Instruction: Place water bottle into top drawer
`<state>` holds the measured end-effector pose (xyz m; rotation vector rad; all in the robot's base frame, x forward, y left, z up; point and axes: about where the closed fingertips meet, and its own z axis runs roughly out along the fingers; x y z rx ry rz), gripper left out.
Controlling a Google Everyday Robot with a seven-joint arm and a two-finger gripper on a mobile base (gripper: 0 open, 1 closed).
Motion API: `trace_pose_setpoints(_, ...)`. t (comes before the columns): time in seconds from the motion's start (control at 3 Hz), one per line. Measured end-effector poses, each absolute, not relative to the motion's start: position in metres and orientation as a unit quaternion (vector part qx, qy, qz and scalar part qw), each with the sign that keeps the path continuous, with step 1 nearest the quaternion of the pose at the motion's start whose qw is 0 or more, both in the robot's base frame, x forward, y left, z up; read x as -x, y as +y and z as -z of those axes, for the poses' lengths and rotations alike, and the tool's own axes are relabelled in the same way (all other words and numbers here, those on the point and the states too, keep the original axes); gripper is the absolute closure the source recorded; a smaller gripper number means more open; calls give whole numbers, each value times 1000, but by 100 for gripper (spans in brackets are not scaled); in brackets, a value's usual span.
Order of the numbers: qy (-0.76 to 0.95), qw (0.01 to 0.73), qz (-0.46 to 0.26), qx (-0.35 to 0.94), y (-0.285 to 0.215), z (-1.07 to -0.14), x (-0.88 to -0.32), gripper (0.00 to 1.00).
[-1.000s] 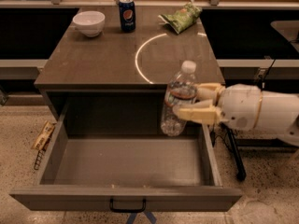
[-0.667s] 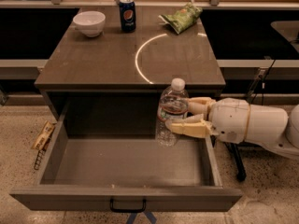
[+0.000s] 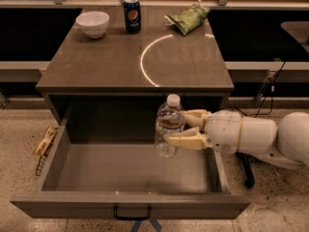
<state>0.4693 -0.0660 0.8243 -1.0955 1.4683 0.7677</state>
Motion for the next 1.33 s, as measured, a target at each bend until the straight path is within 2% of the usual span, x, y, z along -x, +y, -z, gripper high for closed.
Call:
trace_pose_setpoints(0.67,592,540,-337,494,-7,-774,-495,100)
trace_pose_setpoints(1.0,589,539,-347,492,19,-753,-498,84)
trace_pose_setpoints(1.33,594,534,-339,496,37,-734,-496,62)
